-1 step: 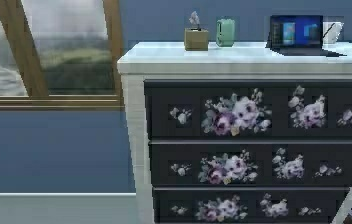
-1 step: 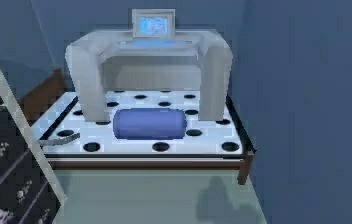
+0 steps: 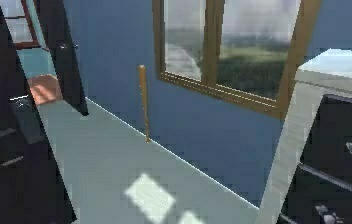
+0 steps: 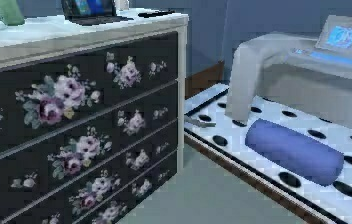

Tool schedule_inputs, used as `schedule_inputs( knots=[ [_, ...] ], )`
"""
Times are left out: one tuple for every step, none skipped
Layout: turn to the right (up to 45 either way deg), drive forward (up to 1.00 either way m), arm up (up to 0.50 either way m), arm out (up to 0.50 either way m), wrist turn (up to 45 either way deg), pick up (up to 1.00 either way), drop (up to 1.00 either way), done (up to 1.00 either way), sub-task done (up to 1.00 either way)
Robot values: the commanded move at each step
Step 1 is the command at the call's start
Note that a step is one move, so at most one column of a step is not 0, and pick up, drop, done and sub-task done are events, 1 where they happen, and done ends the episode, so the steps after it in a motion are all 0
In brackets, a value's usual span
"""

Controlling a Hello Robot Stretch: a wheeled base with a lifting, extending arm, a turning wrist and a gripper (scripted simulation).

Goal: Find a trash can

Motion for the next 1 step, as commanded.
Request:
schedule_inputs(
  knots=[
    [-12.0,0.00,0.00,0.00,0.0,0.00,0.00,0.00,0.00]
  ],
)
